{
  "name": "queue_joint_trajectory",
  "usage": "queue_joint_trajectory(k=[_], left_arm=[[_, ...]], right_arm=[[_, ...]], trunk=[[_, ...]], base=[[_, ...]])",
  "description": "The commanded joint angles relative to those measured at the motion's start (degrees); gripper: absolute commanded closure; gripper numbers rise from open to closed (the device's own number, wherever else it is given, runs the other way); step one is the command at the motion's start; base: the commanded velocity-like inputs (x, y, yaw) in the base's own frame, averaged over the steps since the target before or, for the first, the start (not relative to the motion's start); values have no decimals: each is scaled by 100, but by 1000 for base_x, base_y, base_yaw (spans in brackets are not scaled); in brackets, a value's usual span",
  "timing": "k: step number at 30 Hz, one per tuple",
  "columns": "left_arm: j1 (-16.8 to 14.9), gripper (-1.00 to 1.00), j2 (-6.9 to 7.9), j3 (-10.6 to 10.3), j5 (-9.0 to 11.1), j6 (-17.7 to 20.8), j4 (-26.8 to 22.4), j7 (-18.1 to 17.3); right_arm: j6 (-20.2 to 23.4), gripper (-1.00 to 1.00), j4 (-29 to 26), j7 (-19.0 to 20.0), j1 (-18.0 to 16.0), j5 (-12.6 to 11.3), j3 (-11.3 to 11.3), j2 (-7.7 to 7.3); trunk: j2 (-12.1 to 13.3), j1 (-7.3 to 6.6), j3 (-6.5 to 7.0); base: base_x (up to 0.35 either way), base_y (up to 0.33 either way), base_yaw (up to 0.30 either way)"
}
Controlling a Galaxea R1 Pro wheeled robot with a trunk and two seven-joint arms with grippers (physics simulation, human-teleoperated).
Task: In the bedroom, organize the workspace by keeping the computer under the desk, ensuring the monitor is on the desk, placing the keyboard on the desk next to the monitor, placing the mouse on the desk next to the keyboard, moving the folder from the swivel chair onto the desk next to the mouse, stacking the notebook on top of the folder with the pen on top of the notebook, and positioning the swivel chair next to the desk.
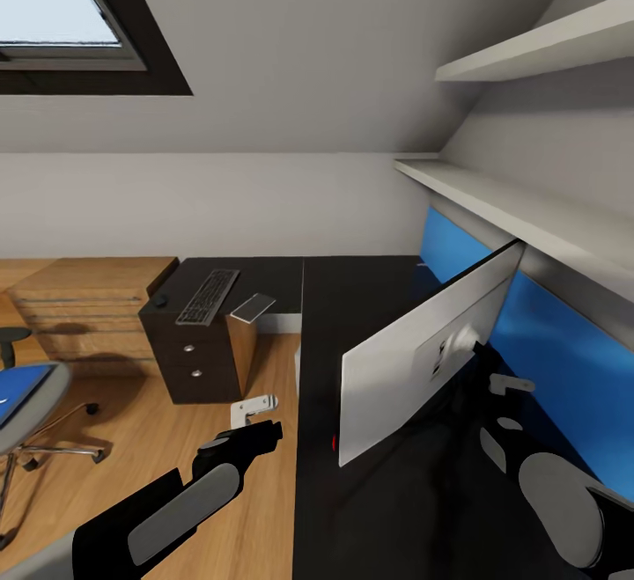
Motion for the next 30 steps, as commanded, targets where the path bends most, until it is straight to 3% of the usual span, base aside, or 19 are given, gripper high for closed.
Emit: queue_joint_trajectory(k=[1, 30], left_arm=[[-9, -100, 3, -9, 6, 40, -7, 30], [-9, -100, 3, -9, 9, 40, -7, 30]], right_arm=[[-25, 100, 0, -12, -12, 67, -43, 0], [-25, 100, -5, -15, -12, 67, -43, 0]], trunk=[[-13, 5, -10], [-13, 5, -10]], base=[[220, 0, 0], [56, 0, 0]])
